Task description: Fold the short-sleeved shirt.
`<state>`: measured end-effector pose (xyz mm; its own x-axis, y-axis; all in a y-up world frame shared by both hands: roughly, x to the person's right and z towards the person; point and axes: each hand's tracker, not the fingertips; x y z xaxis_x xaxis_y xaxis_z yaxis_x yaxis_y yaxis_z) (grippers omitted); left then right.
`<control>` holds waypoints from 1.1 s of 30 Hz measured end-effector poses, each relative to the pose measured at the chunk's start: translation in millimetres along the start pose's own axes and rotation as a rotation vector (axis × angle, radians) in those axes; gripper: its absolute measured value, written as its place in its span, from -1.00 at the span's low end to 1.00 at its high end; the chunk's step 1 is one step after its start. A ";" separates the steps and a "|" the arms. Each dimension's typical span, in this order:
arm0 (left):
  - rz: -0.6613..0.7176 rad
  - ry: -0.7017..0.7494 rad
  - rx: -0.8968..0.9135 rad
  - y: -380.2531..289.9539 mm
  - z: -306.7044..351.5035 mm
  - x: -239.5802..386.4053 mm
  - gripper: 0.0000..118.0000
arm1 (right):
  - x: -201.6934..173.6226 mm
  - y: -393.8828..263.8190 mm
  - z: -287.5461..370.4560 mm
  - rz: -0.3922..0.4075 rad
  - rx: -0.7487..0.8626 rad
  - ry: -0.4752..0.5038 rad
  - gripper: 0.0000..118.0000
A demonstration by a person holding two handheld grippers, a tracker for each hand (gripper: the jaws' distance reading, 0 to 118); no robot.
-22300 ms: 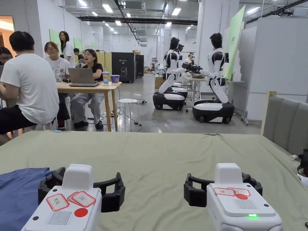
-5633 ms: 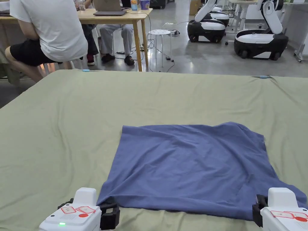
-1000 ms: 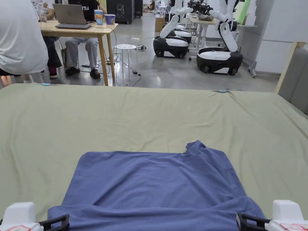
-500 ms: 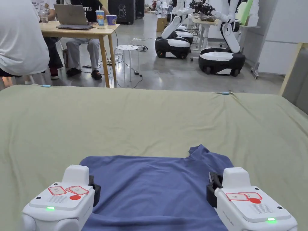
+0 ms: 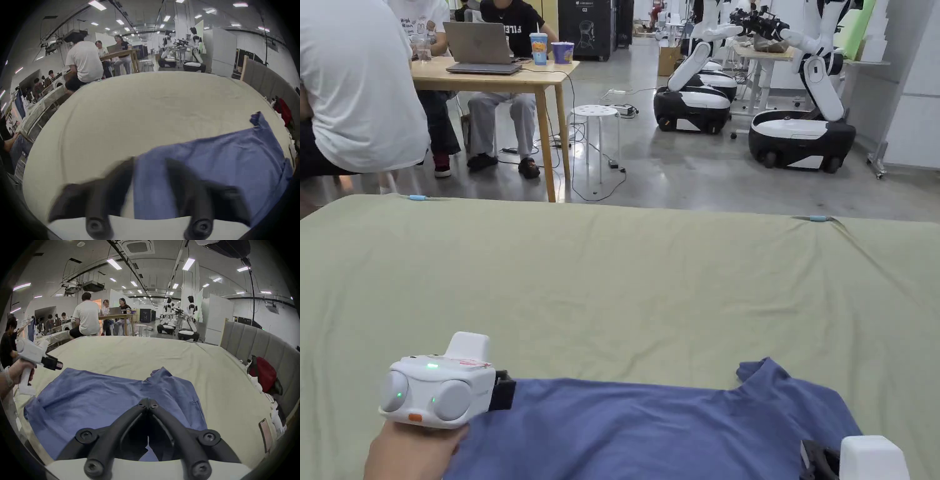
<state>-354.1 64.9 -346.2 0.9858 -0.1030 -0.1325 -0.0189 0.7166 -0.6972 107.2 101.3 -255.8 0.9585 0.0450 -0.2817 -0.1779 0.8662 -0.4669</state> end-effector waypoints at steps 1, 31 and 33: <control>-0.015 0.012 -0.025 3.1 -11.4 2.9 0.89 | 6.6 1.4 -4.7 -0.004 -0.003 -0.010 -1.00; -0.032 -0.026 0.020 2.7 31.0 57.3 -0.95 | 99.5 7.4 -167.9 0.130 -0.356 -0.033 -0.97; -0.030 -0.021 0.019 -2.0 37.7 52.4 -0.95 | 102.2 11.9 -150.3 0.102 -0.354 -0.011 -0.97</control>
<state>-296.1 84.1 -325.2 0.9891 -0.1107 -0.0968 0.0141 0.7265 -0.6870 169.6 41.4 -416.1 0.9338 0.1293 -0.3337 -0.3371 0.6314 -0.6984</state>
